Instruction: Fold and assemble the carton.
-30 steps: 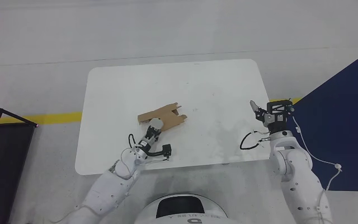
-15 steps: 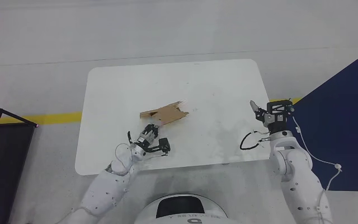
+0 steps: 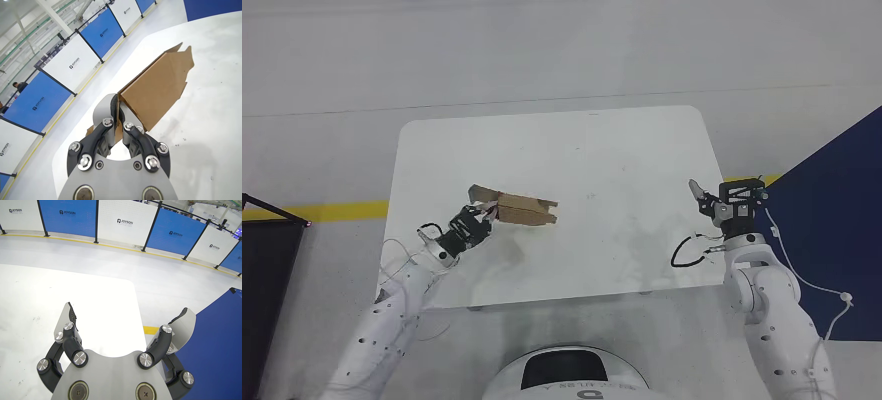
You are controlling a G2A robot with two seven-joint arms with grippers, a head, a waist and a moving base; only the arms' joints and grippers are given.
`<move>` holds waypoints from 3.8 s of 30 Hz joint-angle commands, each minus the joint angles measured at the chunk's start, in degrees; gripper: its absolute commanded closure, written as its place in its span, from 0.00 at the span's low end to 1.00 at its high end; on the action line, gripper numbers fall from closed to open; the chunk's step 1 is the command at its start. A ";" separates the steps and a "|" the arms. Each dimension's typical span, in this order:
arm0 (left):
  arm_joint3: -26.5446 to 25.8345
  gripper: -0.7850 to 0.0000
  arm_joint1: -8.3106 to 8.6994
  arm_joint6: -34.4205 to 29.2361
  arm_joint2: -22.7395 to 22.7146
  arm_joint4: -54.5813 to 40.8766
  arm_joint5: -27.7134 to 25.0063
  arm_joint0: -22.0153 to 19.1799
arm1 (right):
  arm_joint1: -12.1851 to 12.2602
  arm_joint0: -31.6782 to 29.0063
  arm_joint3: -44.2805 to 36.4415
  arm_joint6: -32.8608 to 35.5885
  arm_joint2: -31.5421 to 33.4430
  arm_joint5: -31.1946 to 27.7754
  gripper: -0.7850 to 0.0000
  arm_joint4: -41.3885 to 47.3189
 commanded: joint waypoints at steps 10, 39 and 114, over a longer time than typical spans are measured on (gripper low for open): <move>1.39 1.00 -0.42 -4.99 2.13 -6.78 -9.23 -2.94 | -0.09 1.08 -1.65 -0.42 -1.79 -4.40 0.00 1.25; 11.67 1.00 -0.47 -15.50 1.96 -31.11 -27.45 -14.11 | -1.80 10.03 -5.44 8.45 -18.42 -4.36 0.00 -8.69; 9.90 1.00 1.95 -11.37 4.73 -25.12 -36.43 -12.23 | -3.05 6.50 -7.37 1.51 -15.33 -4.79 0.00 -5.28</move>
